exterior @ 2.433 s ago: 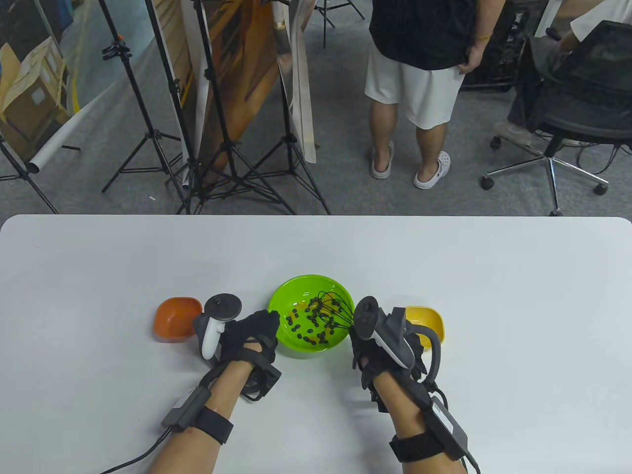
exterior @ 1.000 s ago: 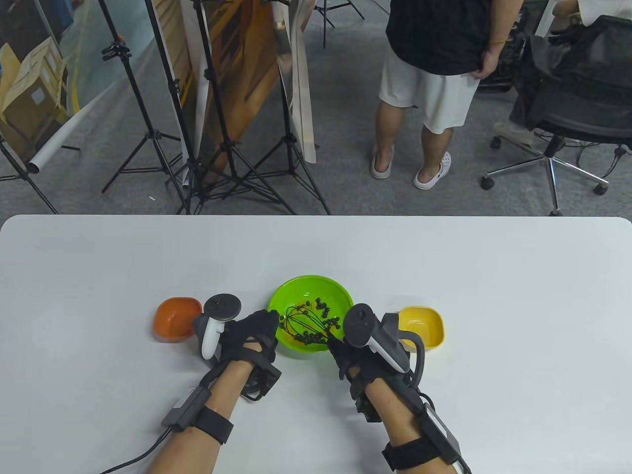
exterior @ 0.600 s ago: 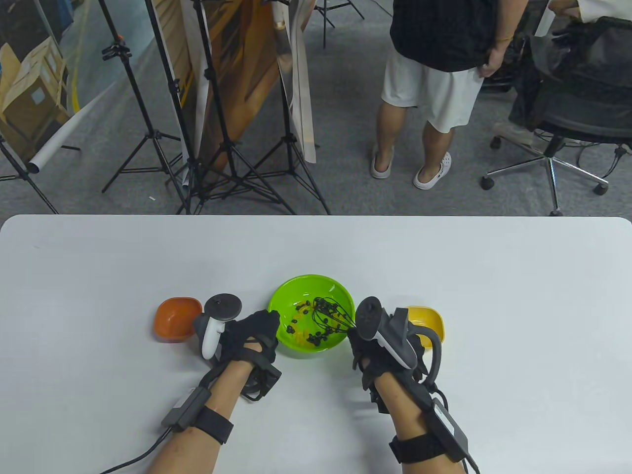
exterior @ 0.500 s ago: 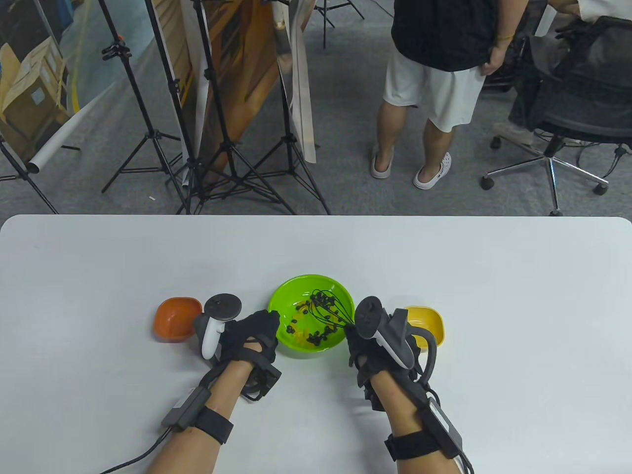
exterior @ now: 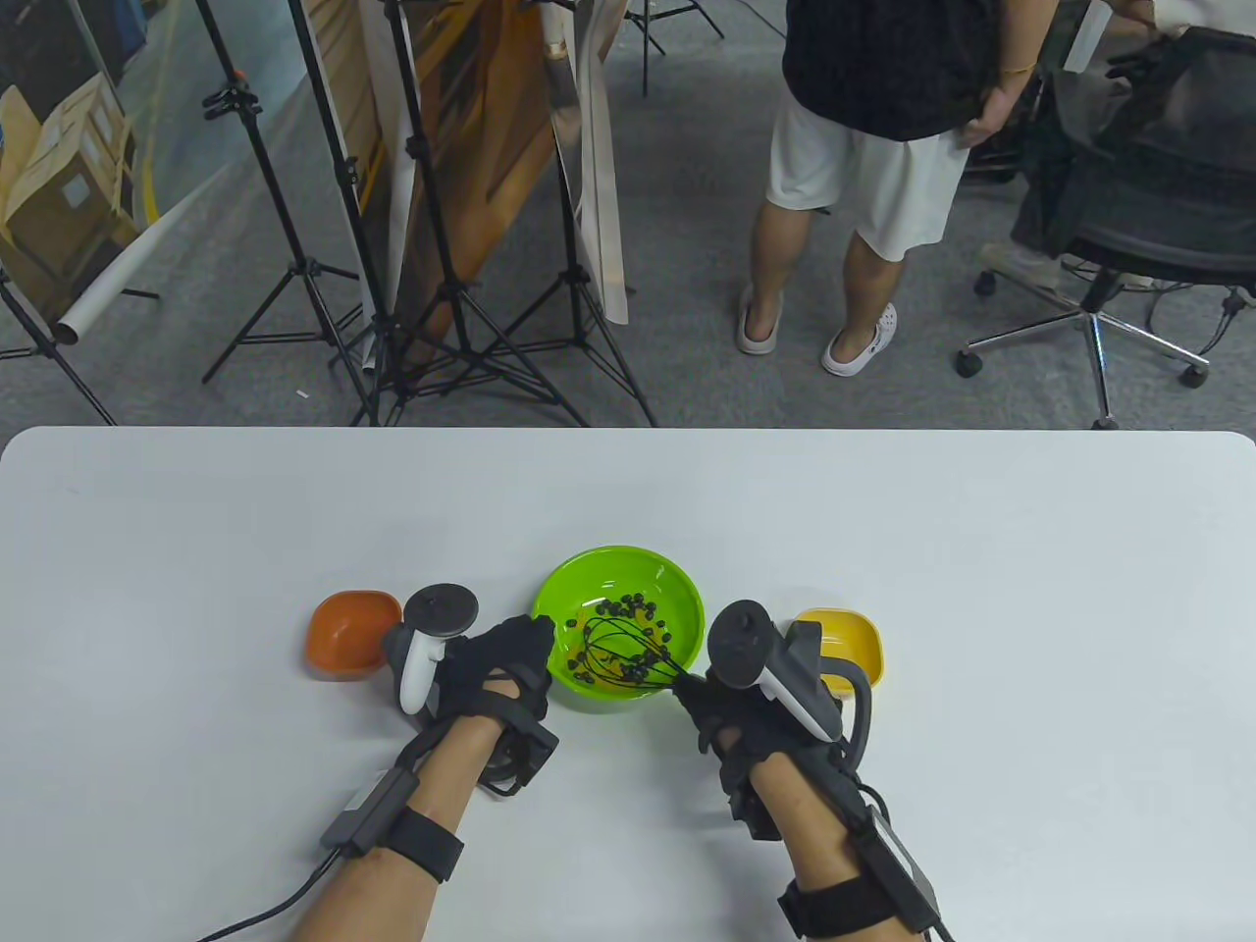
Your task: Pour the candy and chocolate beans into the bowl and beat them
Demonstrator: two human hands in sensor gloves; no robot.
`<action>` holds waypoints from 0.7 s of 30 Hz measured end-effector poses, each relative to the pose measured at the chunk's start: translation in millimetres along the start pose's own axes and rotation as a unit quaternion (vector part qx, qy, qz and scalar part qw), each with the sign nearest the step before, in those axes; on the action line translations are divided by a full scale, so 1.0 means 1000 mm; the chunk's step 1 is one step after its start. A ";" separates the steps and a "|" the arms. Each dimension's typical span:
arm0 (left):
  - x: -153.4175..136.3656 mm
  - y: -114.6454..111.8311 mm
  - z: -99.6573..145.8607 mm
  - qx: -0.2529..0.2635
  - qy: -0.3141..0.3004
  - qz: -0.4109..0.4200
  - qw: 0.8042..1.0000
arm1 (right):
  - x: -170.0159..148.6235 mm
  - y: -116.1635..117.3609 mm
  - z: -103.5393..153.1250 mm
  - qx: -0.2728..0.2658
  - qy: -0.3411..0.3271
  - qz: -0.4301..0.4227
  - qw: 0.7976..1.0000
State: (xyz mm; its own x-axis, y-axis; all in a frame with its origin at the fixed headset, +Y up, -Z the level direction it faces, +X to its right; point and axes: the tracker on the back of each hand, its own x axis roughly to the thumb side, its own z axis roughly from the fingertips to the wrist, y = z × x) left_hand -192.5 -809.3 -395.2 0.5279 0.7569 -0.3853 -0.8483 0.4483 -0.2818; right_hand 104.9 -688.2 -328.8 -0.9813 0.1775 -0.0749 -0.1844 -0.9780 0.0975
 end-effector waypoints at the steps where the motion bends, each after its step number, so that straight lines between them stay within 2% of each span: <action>1: 0.000 0.000 0.000 0.000 0.000 0.000 1.000 | 0.000 -0.003 0.000 -0.010 0.007 0.015 1.000; 4: 0.000 0.000 0.000 -0.002 -0.002 0.001 1.000 | -0.001 -0.004 -0.004 -0.024 0.028 0.026 0.999; 10: 0.000 0.000 0.000 -0.002 -0.002 0.001 1.000 | 0.000 0.015 -0.018 -0.040 0.052 0.001 0.998; 13: 0.000 0.000 0.000 -0.003 -0.001 0.002 1.000 | 0.007 0.027 -0.022 -0.028 0.034 -0.041 0.998; 16: 0.000 0.001 0.000 -0.002 -0.001 0.003 1.000 | 0.016 0.036 -0.018 -0.008 0.010 -0.044 0.999; 18: -0.001 0.001 0.000 -0.002 0.000 0.006 1.000 | 0.018 0.036 -0.013 -0.011 0.000 -0.038 0.999; 21: -0.001 0.001 -0.001 -0.002 0.001 0.007 1.000 | 0.013 0.028 -0.007 0.012 -0.013 -0.039 0.999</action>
State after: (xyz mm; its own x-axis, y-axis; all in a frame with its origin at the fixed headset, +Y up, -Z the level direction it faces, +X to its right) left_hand -193.7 -809.8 -395.6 0.5153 0.7623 -0.3917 -0.8559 0.4351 -0.2794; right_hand 87.7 -714.0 -333.5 -0.9649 0.2561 -0.0576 -0.2612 -0.9582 0.1162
